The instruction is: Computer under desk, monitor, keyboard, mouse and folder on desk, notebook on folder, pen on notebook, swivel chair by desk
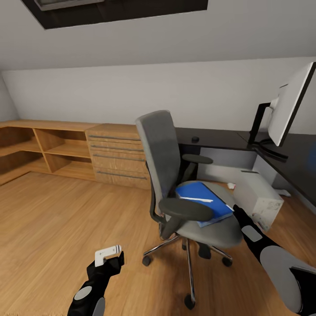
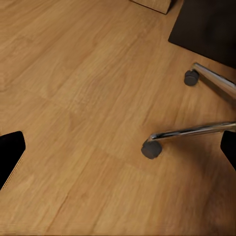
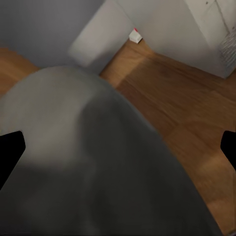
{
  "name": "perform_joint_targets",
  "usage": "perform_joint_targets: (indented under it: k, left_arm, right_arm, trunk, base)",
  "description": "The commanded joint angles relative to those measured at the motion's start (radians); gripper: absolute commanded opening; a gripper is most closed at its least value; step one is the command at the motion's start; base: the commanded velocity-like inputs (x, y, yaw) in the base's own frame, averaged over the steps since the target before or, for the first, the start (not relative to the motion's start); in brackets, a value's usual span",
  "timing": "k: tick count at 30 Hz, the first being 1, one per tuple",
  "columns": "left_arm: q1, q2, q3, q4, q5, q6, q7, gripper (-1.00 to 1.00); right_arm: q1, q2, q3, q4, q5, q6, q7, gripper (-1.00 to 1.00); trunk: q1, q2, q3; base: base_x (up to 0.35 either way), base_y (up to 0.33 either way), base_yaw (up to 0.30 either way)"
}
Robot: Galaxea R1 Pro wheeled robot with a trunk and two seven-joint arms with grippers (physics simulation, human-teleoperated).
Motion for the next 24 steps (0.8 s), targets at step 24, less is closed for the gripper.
perform_joint_targets:
  k: [24]
  left_arm:
    - [-0.001, 0.0, -0.003, 0.022, 0.009, 0.003, 0.012, 1.0]
  right_arm:
    - [0.003, 0.028, 0.007, 0.017, -0.012, -0.005, 0.074, 1.0]
  trunk:
    - [0.0, 0.0, -0.003]
  base:
    - [0.0, 0.0, 0.274]
